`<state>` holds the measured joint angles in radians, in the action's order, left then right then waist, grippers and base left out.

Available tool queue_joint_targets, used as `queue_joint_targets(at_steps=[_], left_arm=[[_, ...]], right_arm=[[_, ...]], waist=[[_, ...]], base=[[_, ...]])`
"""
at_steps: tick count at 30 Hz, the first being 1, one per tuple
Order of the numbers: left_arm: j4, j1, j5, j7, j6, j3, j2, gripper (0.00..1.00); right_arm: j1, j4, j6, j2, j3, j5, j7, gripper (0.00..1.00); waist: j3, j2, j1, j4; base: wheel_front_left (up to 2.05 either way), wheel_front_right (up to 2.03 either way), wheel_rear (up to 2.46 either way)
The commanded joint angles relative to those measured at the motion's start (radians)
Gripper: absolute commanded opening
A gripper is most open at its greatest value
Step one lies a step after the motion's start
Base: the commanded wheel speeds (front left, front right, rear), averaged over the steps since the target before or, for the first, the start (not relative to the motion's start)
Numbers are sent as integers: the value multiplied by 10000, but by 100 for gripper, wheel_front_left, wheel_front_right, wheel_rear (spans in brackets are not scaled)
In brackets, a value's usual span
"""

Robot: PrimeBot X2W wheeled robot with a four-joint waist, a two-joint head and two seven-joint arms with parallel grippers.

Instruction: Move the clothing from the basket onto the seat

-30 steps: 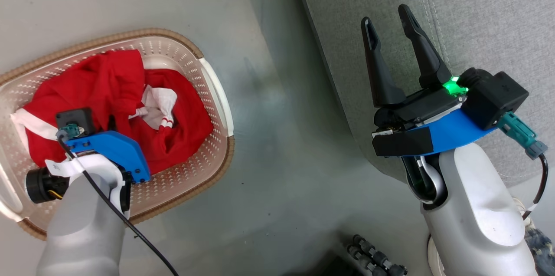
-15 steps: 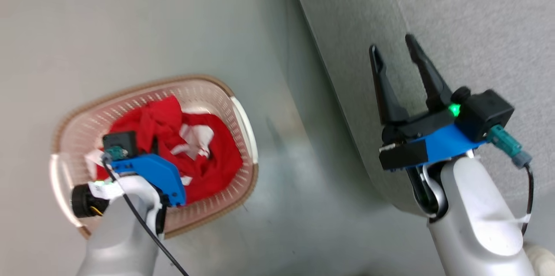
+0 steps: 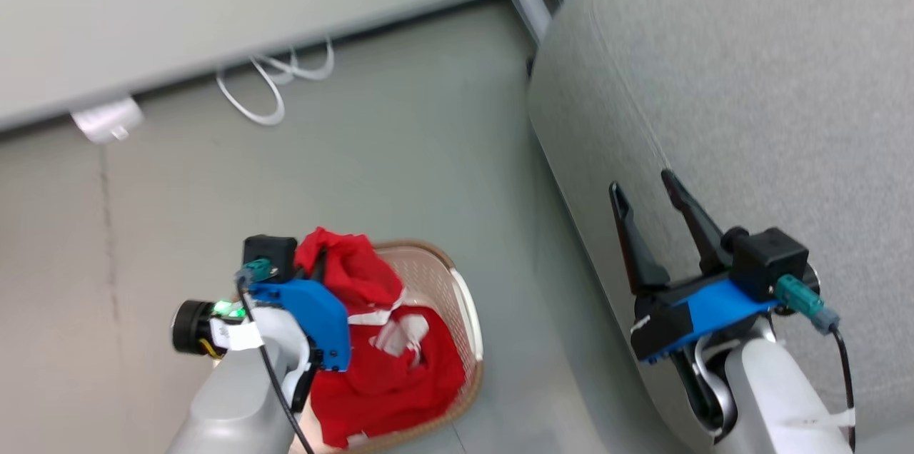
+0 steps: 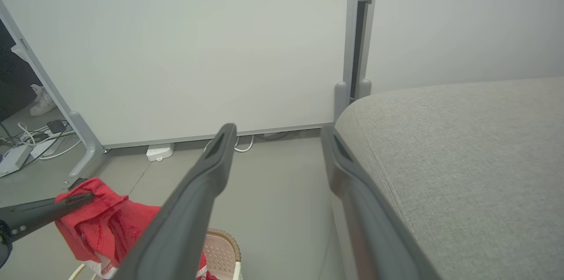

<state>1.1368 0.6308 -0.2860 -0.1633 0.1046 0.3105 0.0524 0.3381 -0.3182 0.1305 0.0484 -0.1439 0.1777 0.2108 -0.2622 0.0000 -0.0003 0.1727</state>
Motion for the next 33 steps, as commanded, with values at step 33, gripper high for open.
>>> queue_joint_targets(at_steps=[33], left_arm=[[-4484,2682,-4839,906,-1143,5928,-19,0]], right_arm=[[-1682,791,4,34,-331,-54,-1163,100]], waist=[[2847,0,3,-946]], base=[[0,0,0]])
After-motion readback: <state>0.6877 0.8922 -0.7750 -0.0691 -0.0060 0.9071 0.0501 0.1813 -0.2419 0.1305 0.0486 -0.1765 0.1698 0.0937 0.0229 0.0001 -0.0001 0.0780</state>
